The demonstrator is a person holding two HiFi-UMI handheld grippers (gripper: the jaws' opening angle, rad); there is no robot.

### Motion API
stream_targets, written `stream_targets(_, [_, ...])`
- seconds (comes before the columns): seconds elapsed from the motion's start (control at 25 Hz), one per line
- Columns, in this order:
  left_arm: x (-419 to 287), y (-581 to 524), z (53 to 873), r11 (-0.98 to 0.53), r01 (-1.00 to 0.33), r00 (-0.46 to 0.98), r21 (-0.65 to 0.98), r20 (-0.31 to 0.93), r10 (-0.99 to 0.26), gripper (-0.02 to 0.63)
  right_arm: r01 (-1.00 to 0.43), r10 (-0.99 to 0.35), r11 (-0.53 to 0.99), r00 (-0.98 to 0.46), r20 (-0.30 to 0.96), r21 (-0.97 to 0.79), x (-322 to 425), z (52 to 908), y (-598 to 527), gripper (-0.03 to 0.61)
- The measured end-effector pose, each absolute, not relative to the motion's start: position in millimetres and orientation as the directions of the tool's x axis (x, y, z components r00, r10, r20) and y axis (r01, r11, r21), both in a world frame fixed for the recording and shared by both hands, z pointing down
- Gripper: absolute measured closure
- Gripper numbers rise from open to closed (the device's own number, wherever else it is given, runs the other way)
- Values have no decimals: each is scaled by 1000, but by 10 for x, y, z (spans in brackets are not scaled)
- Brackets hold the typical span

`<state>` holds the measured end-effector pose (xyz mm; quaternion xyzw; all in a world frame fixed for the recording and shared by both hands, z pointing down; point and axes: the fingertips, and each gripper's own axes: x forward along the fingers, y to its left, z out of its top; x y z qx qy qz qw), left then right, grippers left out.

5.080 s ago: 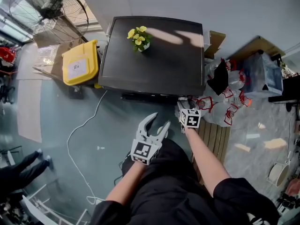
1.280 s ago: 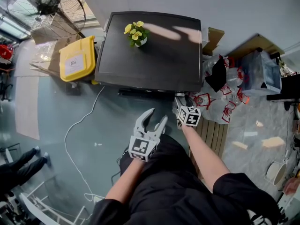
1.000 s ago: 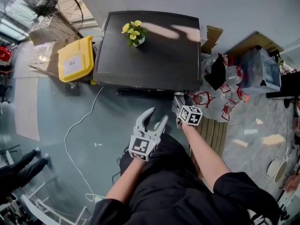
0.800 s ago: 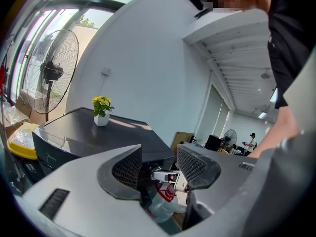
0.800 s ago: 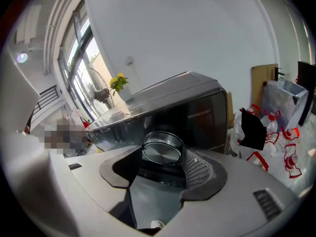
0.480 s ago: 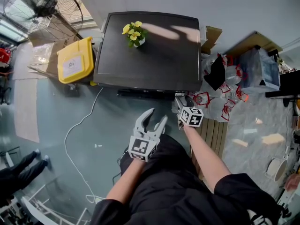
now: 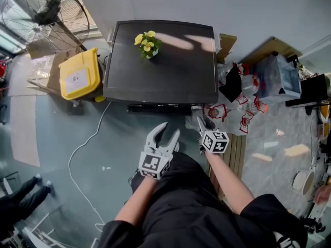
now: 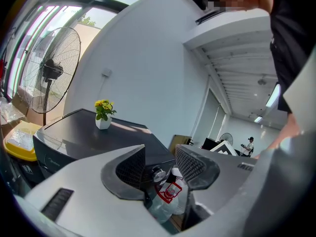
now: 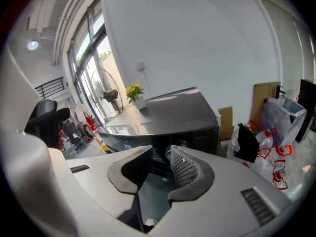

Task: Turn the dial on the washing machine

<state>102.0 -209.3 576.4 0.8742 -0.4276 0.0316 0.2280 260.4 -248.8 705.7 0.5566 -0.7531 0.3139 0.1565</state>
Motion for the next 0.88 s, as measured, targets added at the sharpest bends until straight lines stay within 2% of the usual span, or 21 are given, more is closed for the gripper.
stream_targets(0.12, [907,-2071,5677,-547,-746,650,380,234,-723,444,-932,-743,204,-347,573,-299,2500,6811,-2370,517])
stream_targets(0.28, [750,-2044,5553,-569,-723,674,393,217,-706,479,-933,-754,194,-339,562,-303,2358,6537,-2266,562])
stream_targets(0.64, [444,-2012,5298,-595,-716,687,366,214,-695,585,-952,-796,204,-297,527,-228,2154,5967,-2158,569])
stream_targets(0.88, [294,-1876,5254,-578,-727,670,370,198,-716,605,-951,-802,219,-302,515,-216,2140,5715,-2017,572])
